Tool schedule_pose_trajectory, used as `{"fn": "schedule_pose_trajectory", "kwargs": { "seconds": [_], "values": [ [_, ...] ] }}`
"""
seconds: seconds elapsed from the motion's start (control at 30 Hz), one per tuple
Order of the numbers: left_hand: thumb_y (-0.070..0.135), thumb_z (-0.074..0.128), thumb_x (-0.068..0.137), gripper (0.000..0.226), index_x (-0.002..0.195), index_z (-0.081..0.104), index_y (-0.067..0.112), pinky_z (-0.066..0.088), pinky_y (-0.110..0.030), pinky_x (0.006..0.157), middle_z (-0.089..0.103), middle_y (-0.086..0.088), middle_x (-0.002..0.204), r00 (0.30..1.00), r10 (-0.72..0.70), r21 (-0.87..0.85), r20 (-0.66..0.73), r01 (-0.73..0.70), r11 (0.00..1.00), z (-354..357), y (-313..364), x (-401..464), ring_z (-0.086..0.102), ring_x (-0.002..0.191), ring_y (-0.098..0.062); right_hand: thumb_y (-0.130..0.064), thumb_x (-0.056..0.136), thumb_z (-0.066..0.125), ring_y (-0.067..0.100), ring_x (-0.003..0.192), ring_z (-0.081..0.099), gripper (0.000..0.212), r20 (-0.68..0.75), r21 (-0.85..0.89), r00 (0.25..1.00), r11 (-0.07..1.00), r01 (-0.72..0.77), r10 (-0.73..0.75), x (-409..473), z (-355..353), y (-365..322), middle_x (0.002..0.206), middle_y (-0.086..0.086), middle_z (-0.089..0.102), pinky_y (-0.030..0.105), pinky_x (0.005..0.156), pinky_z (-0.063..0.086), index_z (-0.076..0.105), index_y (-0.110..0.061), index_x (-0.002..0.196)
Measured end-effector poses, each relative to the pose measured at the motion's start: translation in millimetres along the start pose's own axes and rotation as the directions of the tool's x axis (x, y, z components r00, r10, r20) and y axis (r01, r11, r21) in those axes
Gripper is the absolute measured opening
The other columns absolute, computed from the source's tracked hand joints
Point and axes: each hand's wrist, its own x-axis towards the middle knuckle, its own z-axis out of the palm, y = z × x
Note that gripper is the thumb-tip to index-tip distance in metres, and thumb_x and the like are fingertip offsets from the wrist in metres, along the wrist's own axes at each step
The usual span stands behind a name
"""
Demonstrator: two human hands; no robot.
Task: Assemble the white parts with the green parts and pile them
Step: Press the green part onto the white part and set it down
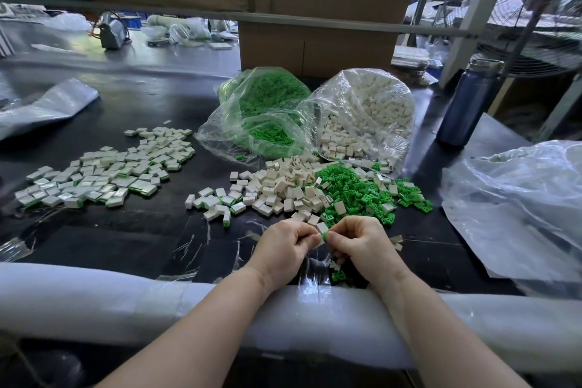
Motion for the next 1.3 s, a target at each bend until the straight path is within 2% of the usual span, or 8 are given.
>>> {"fn": "schedule_pose_trajectory", "kwargs": {
  "seconds": [0.13,0.27,0.43,0.63,0.8,1.0,1.2,1.3],
  "values": [
    [0.019,0.060,0.089,0.015,0.096,0.072,0.012,0.046,-0.026,0.083,0.067,-0.001,0.093,1.000,0.003,0.032,-0.011,-0.003,0.999,0.3,0.4,0.3,0.060,0.087,-0.014,0.002,0.084,0.063,0.005,0.044,0.052,0.018,0.021,0.004,1.000,1.000,0.006,-0.006,-0.7,-0.7,0.3,0.054,0.002,0.058,0.020,0.045,0.046,0.062,-0.006,0.068],
    [0.018,0.060,0.090,0.015,0.095,0.071,0.011,0.048,-0.032,0.084,0.068,-0.005,0.092,1.000,-0.023,0.006,0.005,0.023,1.000,-1.1,0.9,0.5,0.061,0.089,-0.019,0.002,0.083,0.064,0.007,0.044,0.052,0.020,0.034,0.027,0.999,1.000,0.012,-0.013,-1.2,-1.8,0.8,0.050,-0.001,0.057,0.021,0.044,0.046,0.062,-0.007,0.066],
    [0.017,0.060,0.089,0.014,0.094,0.072,0.010,0.047,-0.031,0.082,0.066,-0.003,0.090,0.999,0.033,0.035,0.006,-0.034,0.999,-0.7,2.7,-1.0,0.059,0.085,-0.018,0.001,0.084,0.064,0.009,0.043,0.053,0.019,-0.004,-0.009,1.000,1.000,-0.003,0.003,0.3,-0.4,2.2,0.051,0.001,0.058,0.022,0.045,0.047,0.063,-0.006,0.066],
    [0.018,0.060,0.089,0.015,0.095,0.072,0.011,0.047,-0.031,0.084,0.067,-0.003,0.093,1.000,0.003,0.044,0.002,-0.003,0.999,-1.2,2.0,-0.4,0.060,0.088,-0.017,0.002,0.083,0.064,0.007,0.045,0.054,0.020,0.047,0.021,0.999,1.000,0.001,-0.002,-1.1,-2.1,0.9,0.051,-0.001,0.059,0.020,0.045,0.046,0.063,-0.007,0.066],
    [0.018,0.060,0.089,0.015,0.093,0.072,0.009,0.048,-0.034,0.082,0.065,-0.004,0.091,1.000,0.022,0.051,0.017,-0.023,0.998,-1.2,3.3,-1.2,0.059,0.085,-0.019,0.000,0.084,0.064,0.009,0.045,0.053,0.019,0.011,-0.003,1.000,1.000,-0.017,0.017,0.1,-0.9,2.4,0.052,0.002,0.059,0.023,0.047,0.047,0.063,-0.008,0.066],
    [0.019,0.060,0.089,0.017,0.097,0.071,0.009,0.044,-0.026,0.083,0.063,-0.002,0.093,0.999,0.027,0.088,0.022,-0.029,0.996,-0.7,2.7,-0.4,0.057,0.087,-0.016,0.002,0.083,0.064,0.008,0.047,0.054,0.019,0.061,-0.005,0.998,1.000,-0.006,0.006,-0.9,-3.3,2.3,0.055,0.003,0.060,0.022,0.049,0.047,0.062,-0.007,0.067],
    [0.019,0.059,0.090,0.018,0.099,0.071,0.009,0.041,-0.021,0.076,0.050,0.006,0.081,0.997,0.075,0.145,0.036,-0.079,0.986,0.5,3.4,-1.2,0.054,0.083,-0.016,0.001,0.081,0.066,0.006,0.045,0.053,0.020,0.068,-0.064,0.998,0.998,0.008,-0.004,-0.3,-2.1,2.7,0.054,0.000,0.060,0.020,0.048,0.046,0.063,-0.010,0.065],
    [0.018,0.059,0.090,0.017,0.099,0.071,0.010,0.045,-0.024,0.081,0.061,0.000,0.089,0.998,0.067,0.093,0.011,-0.068,0.993,0.3,3.6,-0.9,0.058,0.087,-0.016,0.000,0.081,0.067,0.007,0.044,0.053,0.018,0.032,-0.020,0.999,0.999,0.025,-0.024,0.9,-1.1,3.4,0.050,-0.003,0.060,0.021,0.046,0.047,0.063,-0.010,0.066]
  ]
}}
